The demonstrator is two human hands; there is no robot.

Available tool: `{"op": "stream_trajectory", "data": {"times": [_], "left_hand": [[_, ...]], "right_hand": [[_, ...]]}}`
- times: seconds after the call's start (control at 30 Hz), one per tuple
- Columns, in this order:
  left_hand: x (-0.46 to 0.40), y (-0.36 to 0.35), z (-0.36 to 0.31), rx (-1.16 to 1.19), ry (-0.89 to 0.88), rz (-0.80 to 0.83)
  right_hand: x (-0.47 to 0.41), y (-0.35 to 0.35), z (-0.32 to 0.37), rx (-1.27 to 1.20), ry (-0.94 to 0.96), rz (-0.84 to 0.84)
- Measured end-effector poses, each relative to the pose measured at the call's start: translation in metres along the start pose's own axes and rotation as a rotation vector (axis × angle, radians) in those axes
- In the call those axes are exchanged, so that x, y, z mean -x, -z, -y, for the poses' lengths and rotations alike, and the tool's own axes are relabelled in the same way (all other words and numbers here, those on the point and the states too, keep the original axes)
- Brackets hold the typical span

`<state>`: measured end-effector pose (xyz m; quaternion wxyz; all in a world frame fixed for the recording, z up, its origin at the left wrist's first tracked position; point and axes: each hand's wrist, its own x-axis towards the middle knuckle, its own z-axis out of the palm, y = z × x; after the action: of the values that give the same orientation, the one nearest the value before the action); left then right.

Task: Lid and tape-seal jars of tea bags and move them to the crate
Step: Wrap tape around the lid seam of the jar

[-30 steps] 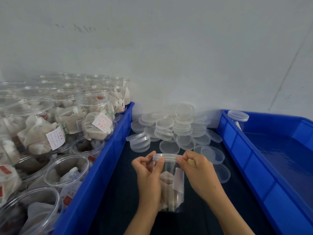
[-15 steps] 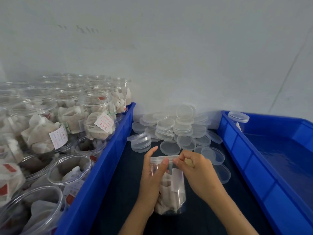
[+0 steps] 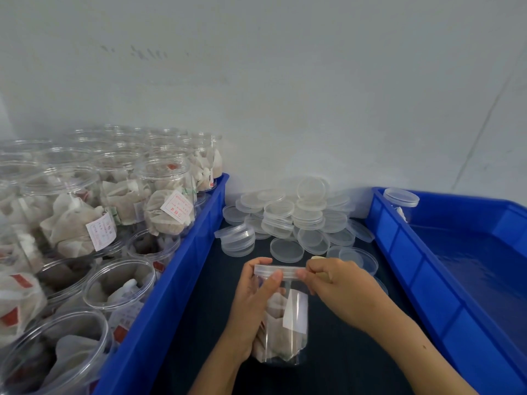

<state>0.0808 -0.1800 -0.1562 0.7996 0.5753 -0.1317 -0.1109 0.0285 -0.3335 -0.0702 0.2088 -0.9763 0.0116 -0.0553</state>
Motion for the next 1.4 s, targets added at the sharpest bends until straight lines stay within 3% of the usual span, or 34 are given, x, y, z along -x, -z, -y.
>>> {"op": "stream_trajectory", "data": {"times": [0.23,0.63,0.9,1.03,1.4], "left_hand": [[-0.003,0.003,0.002,-0.009,-0.01,-0.016],[-0.006,0.011,0.006,0.077,0.028,0.021],[-0.001,0.009,0.006,0.119,0.078,0.082],[-0.001,0.012,0.005,0.209,0.264,0.099],[-0.008,0.022,0.006,0.248,0.327,0.106]], "right_hand": [[-0.006,-0.006,-0.011,0.153,0.02,0.011],[-0.012,-0.002,-0.024,-0.178,0.019,0.245],[-0.015,-0.003,-0.026,-0.256,0.031,0.289],[-0.014,-0.007,-0.026,-0.369,0.02,0.286],[0.001,-0.024,-0.01,-0.387,-0.059,0.07]]}}
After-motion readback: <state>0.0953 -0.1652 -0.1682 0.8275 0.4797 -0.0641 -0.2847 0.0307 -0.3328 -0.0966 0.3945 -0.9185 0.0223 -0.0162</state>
